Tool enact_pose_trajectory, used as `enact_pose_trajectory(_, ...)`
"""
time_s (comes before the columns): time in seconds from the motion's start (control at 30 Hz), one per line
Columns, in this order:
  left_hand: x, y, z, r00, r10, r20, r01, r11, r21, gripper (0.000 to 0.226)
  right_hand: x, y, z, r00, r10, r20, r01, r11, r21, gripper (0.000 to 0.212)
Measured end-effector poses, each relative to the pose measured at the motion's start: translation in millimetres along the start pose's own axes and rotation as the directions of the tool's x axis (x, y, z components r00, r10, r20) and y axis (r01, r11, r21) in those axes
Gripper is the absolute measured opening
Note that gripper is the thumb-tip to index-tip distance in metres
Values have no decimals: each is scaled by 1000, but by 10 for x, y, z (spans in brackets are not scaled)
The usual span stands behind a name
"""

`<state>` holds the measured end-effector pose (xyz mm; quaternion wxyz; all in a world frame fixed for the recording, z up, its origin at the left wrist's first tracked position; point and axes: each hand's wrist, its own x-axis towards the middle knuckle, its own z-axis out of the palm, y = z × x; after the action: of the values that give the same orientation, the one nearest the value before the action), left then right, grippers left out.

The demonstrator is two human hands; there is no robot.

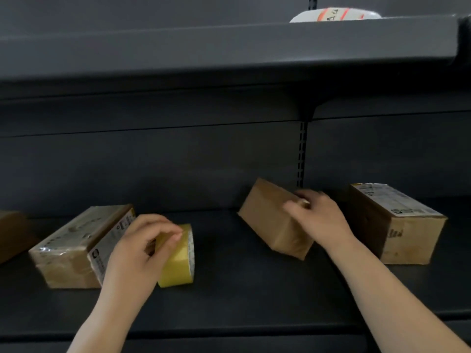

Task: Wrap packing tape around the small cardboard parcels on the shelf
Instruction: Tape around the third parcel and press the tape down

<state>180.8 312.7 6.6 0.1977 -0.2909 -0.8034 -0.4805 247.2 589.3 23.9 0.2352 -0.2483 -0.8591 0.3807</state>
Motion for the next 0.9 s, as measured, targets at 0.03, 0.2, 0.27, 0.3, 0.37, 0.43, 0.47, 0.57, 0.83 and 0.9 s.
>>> enact_pose_trajectory(0.03,-4,4,0,1000,-7,-2,7,999,-31,35,-60,9,-51,995,80,58,-94,951,294,40)
enact_pose_trajectory(0.2,-24,32,27,996,-90,-1,88,984,-157,39,-441,128,-129,989,97,107,-135,886,444,15)
enact_pose_trajectory(0.27,-42,53,36,995,-102,-4,100,980,-172,41,-538,115,-99,1000,11,7,-13,973,232,22)
enact_pose_trajectory(0.3,-55,52,37,995,-98,-6,96,981,-166,44,-557,97,-87,1000,-20,-10,21,989,147,32)
enact_pose_trajectory(0.37,-75,38,30,995,-101,-17,96,980,-174,45,-555,64,-86,1000,-4,-1,4,1000,28,54)
enact_pose_trajectory(0.43,-105,20,24,993,-109,-47,96,972,-213,37,-522,61,-131,996,89,24,-90,995,46,60)
enact_pose_trajectory(0.47,-127,22,24,992,-109,-63,92,969,-228,31,-512,78,-154,990,136,40,-139,986,97,57)
enact_pose_trajectory(0.57,-176,32,35,990,-103,-93,78,968,-238,21,-528,163,-177,982,185,-34,-186,981,-52,63)
enact_pose_trajectory(0.83,-224,28,83,987,-17,-159,-6,989,-147,56,-689,11,-73,974,-204,100,227,834,-503,108)
enact_pose_trajectory(0.9,-205,16,98,991,-22,-131,5,992,-127,58,-644,38,6,978,-207,42,194,804,-562,103)
